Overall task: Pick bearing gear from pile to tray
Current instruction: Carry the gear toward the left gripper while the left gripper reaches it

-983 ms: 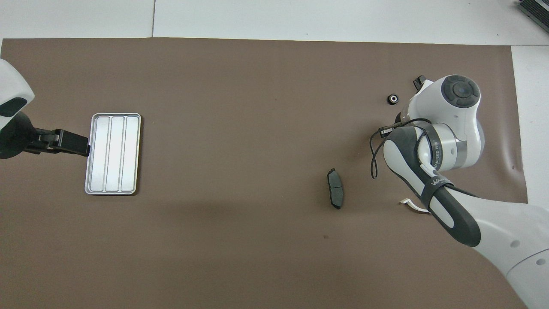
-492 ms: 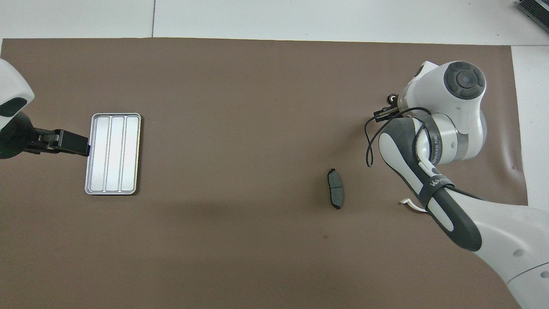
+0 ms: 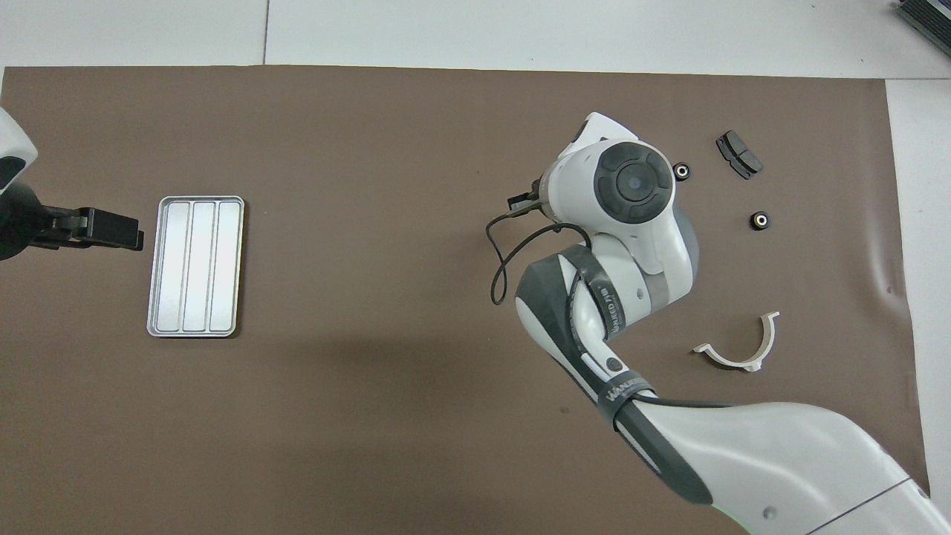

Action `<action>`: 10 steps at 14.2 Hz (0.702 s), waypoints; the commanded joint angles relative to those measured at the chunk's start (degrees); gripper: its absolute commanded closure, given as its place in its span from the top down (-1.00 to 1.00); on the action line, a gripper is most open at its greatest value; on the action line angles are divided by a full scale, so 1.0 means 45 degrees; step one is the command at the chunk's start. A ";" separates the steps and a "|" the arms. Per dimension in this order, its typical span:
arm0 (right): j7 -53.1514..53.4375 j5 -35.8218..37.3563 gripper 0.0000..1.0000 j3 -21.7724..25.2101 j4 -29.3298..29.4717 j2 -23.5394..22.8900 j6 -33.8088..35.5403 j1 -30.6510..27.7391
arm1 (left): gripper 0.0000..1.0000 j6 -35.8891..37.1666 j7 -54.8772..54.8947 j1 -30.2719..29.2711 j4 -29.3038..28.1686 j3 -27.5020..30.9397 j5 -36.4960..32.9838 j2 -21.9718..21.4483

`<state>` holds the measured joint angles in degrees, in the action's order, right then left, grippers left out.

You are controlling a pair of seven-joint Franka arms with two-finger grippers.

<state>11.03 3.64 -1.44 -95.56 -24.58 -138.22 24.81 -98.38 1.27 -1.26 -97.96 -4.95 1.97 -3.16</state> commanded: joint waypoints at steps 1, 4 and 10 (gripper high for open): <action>0.0613 0.0012 -1.00 -0.0031 0.0141 -0.0181 -0.0922 0.0713 | 1.00 -0.1084 0.0166 -0.0208 -0.0555 -0.0110 -0.0105 0.0230; 0.1821 -0.0066 -1.00 -0.0031 0.0161 -0.0726 -0.2657 0.1846 | 1.00 -0.1983 0.0108 -0.0091 -0.0693 -0.0110 -0.0085 0.0875; 0.3520 0.0050 -0.89 -0.0031 0.0297 -0.1605 -0.3093 0.3390 | 1.00 -0.3487 0.0049 0.0183 -0.1939 -0.0110 -0.0085 0.1151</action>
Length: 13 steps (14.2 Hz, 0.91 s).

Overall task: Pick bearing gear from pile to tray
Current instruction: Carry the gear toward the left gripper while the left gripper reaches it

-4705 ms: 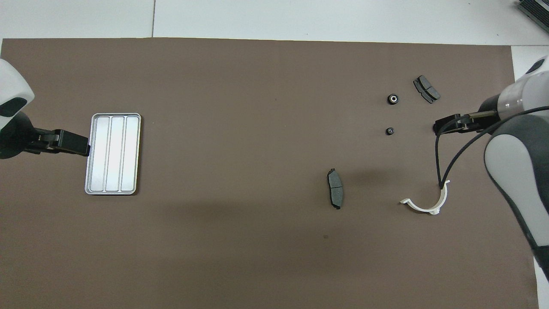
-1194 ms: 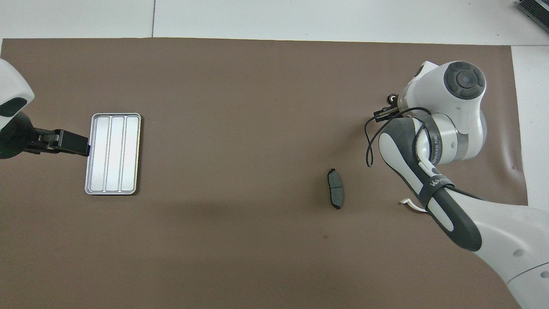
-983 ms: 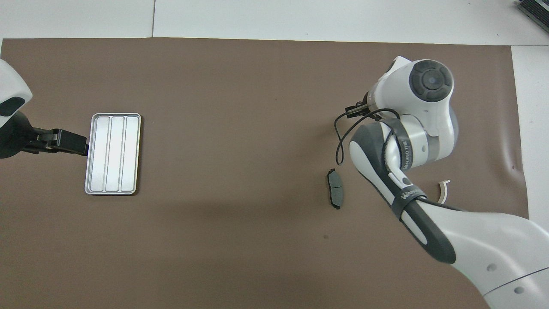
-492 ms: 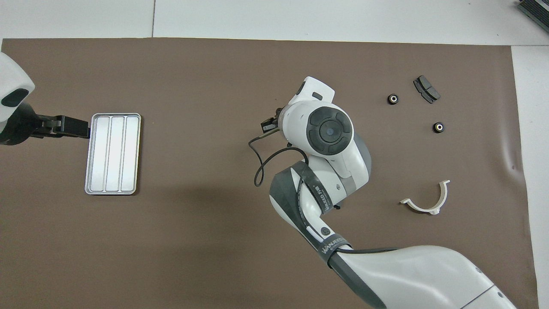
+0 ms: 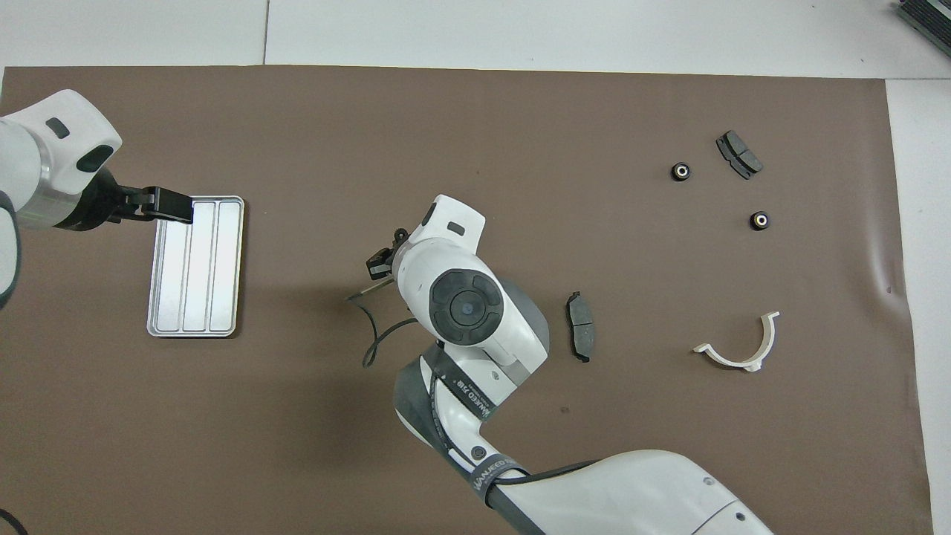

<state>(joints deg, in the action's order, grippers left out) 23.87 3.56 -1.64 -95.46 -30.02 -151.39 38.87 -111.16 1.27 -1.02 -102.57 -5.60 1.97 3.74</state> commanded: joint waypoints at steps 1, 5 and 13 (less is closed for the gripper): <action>0.1117 0.0165 -0.72 0.0033 0.0334 -0.0574 -0.0166 0.0655 | 1.00 -0.0939 -0.0009 0.0129 -0.1419 0.0034 -0.0085 -0.0575; 0.1452 0.0147 0.34 0.0033 0.0530 -0.0810 -0.0146 0.1106 | 1.00 -0.1294 -0.0029 0.0128 -0.1893 0.0015 -0.0085 -0.0753; 0.1028 0.0420 0.72 0.0150 0.1036 -0.0712 0.0808 -0.0217 | 1.00 -0.3534 -0.6354 0.2411 -0.2499 -0.0024 -0.0124 0.0045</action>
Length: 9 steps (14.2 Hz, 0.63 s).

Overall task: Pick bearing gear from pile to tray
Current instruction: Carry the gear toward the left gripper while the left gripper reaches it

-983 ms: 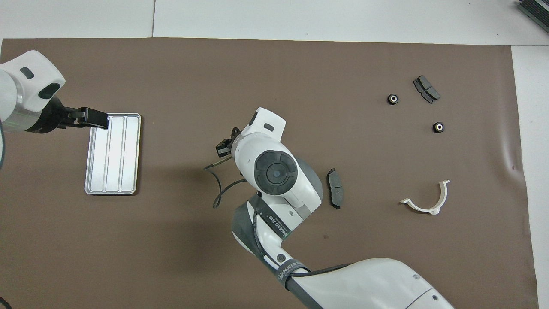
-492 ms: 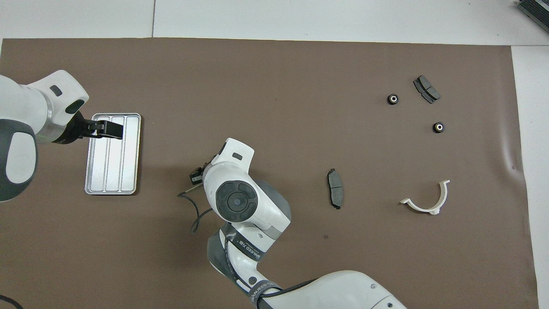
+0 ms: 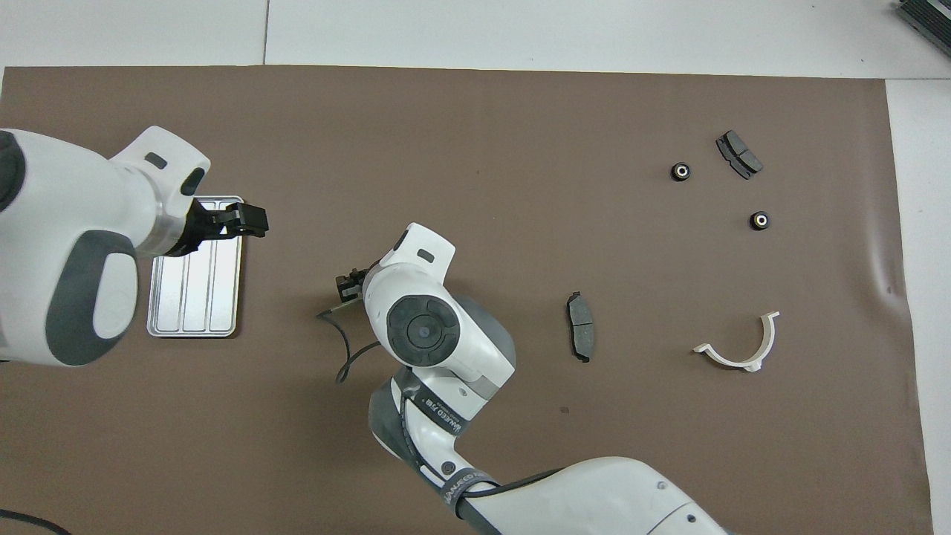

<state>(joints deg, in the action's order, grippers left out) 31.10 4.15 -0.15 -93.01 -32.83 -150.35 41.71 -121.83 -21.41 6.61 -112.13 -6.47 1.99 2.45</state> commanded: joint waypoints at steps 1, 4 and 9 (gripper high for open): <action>-0.0949 0.0269 0.72 -0.0182 0.0552 -0.0068 0.0753 -0.1297 | 1.00 -0.1439 -0.1356 0.0796 -0.0376 0.0169 -0.0149 0.0509; -0.2957 0.0230 0.72 -0.0202 0.0533 0.0068 0.1592 -0.3131 | 1.00 -0.2102 -0.3062 0.2081 -0.0299 0.0208 -0.0886 0.1638; -0.6433 0.0230 0.67 -0.0202 0.0494 0.0030 0.1575 -0.5654 | 0.42 -0.3805 -0.6805 0.3296 -0.0376 0.0188 -0.2337 0.3479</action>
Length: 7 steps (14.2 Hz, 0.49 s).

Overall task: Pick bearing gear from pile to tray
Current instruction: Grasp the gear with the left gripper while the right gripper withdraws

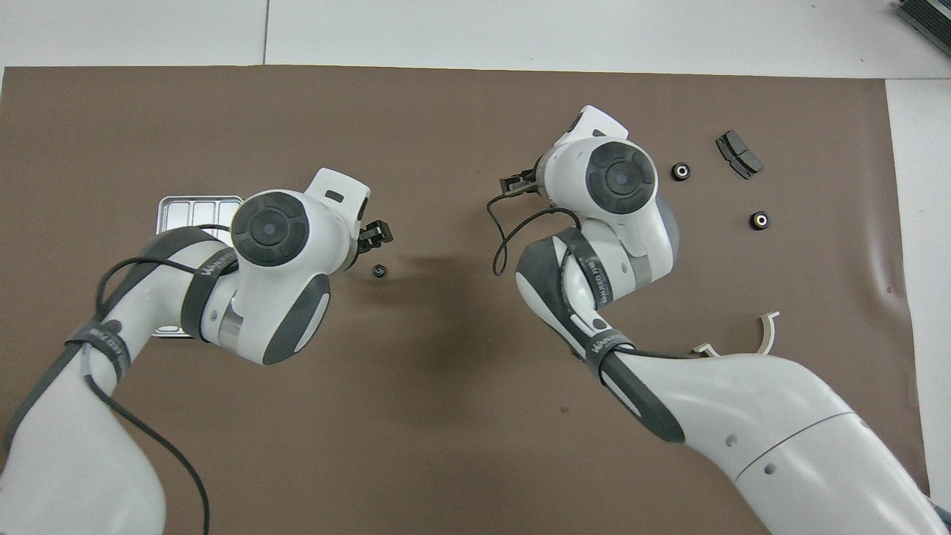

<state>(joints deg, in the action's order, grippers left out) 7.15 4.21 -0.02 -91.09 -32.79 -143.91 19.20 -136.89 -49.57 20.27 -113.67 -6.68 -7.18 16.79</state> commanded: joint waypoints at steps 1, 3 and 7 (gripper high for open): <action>-0.1815 0.0198 0.65 -0.0230 0.0046 0.0020 0.0143 -0.0963 | 0.21 -0.0479 -0.0565 0.0261 -0.0072 0.0235 -0.0318 0.0332; -0.2930 0.0198 0.64 -0.0230 -0.0032 0.0020 0.0124 -0.1608 | 0.03 -0.0615 -0.1244 0.0300 -0.0286 0.0215 -0.0318 0.0371; -0.4767 0.0198 0.66 -0.0230 -0.0110 -0.0019 0.0026 -0.3033 | -0.11 -0.0616 -0.1483 0.0320 -0.0424 0.0176 -0.0318 0.0352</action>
<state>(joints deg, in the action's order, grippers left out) -10.69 4.21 -0.02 -91.32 -32.82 -143.91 8.78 -138.65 -54.48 21.27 -113.75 -6.29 -7.42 19.50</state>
